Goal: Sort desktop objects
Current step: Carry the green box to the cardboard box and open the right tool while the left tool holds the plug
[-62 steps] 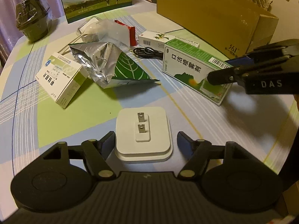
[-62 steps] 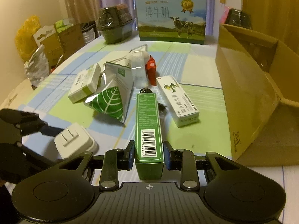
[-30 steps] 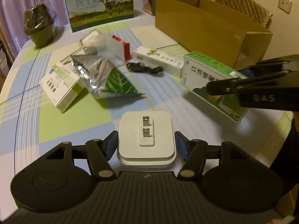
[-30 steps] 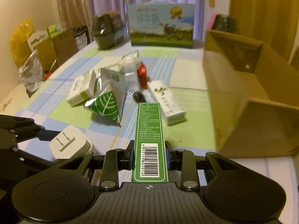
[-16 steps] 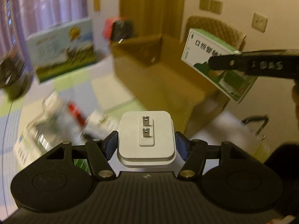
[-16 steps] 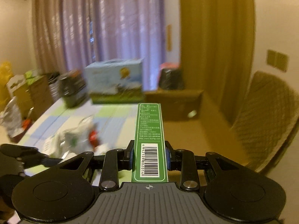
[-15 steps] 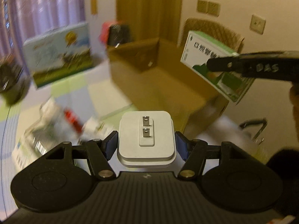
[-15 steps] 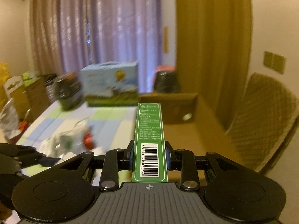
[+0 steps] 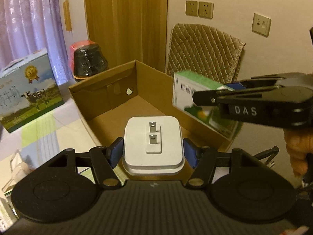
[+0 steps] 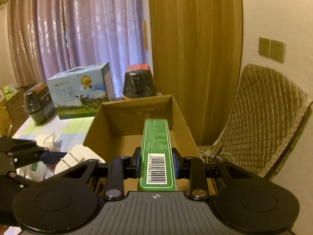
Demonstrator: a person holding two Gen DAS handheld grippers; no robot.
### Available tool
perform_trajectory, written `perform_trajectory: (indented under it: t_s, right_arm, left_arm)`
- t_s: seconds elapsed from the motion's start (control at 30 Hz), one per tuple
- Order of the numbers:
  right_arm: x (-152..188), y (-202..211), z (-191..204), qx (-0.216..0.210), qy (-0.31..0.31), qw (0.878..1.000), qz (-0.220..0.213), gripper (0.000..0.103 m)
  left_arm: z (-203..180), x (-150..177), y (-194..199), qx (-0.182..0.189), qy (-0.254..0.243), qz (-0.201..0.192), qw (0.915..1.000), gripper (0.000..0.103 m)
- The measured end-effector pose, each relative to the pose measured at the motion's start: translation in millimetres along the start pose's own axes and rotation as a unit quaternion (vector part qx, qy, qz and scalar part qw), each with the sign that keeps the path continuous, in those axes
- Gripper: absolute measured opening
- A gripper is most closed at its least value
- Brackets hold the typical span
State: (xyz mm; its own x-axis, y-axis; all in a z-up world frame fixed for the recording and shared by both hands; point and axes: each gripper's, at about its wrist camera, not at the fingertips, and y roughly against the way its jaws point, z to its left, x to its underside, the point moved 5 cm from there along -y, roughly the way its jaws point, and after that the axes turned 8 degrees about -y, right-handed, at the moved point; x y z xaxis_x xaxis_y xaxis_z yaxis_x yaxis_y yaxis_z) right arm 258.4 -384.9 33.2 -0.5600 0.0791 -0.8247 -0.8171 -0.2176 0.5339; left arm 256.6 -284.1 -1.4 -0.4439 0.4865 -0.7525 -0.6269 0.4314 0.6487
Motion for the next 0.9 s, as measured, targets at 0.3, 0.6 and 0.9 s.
perform_trajectory:
  t_s: [0.3,0.6,0.9]
  right_arm:
    - [10,-13,-12,0.001,-0.016,1.000,0.012,0.027]
    - [9,-24,0,-0.006,-0.007,1.000,0.020,0.028]
    - [4,-23,18,-0.020,0.002,1.000,0.002,0.071]
  left_arm:
    - [5,3,-10,-0.003,0.006,0.010,0.9999,0.069]
    - [24,25,29,-0.024,0.041,-0.006,0.9988,0.072]
    - [41,60,62,-0.044,0.073,-0.001,0.9963,0.074]
